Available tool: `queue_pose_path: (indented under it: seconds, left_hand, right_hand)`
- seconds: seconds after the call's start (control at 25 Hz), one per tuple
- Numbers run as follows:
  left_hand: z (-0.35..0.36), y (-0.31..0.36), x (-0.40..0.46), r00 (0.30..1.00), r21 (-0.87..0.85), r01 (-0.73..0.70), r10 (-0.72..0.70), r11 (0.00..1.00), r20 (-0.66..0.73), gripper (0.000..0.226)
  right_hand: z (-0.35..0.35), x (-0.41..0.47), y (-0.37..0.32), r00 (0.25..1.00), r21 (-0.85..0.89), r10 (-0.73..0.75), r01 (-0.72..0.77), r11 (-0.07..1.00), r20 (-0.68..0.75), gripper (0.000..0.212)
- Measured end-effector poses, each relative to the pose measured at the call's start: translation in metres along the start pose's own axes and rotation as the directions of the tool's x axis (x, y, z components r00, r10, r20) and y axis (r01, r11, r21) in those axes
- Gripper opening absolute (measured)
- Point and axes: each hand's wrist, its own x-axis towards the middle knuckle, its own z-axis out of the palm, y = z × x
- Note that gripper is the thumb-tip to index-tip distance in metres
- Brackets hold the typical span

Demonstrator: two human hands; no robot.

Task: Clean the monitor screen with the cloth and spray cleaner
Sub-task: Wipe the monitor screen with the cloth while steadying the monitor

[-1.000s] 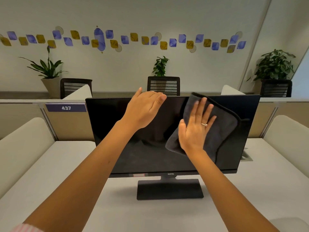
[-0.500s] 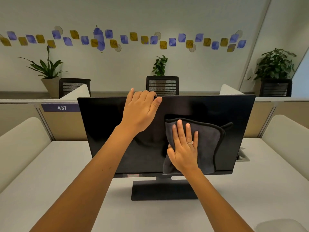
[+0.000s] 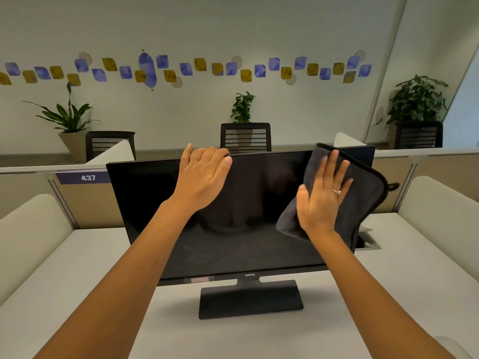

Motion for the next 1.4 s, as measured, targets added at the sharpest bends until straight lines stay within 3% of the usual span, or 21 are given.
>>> queue_pose_path:
  seconds: [0.16,0.32,0.56,0.72,0.92,1.04,1.2,1.4]
  left_hand:
    - [-0.003,-0.001,0.000,0.999,0.007,0.019,-0.019,1.000,0.031,0.050]
    - [-0.004,0.003,-0.001,0.999,-0.037,0.030,-0.029,0.999,0.020,0.049]
    - [-0.005,0.003,-0.001,0.997,-0.097,0.074,-0.076,0.993,-0.017,0.049]
    - [-0.003,0.004,0.002,0.996,-0.114,0.085,-0.086,0.990,-0.002,0.049]
    - [-0.001,0.003,0.003,0.996,-0.096,0.092,-0.093,0.991,-0.001,0.048]
    - [-0.001,0.005,0.003,0.997,-0.091,0.078,-0.079,0.993,-0.010,0.045]
    - [-0.001,0.006,0.001,0.997,-0.077,0.076,-0.078,0.994,-0.025,0.043]
    - [-0.002,0.011,0.001,0.997,-0.064,0.078,-0.079,0.995,-0.014,0.045]
  right_hand:
    - [0.009,-0.007,-0.041,0.979,-0.045,-0.194,0.197,0.979,0.055,0.074]
    - [0.020,-0.023,-0.069,0.899,-0.050,-0.421,0.429,0.902,0.120,0.077]
    - [0.017,-0.014,-0.044,0.846,-0.124,-0.514,0.530,0.839,0.144,0.078]
    - [0.003,-0.004,-0.004,0.920,-0.146,-0.380,0.391,0.909,0.093,0.080]
    - [-0.020,0.015,0.052,0.996,-0.068,-0.088,0.089,0.994,0.015,0.079]
    - [-0.028,0.022,0.067,1.000,0.000,0.004,-0.004,1.000,0.004,0.077]
    - [-0.022,0.018,0.066,1.000,0.016,0.021,-0.021,1.000,0.018,0.076]
    - [0.000,-0.027,0.066,0.983,-0.019,0.173,-0.172,0.985,0.061,0.071]
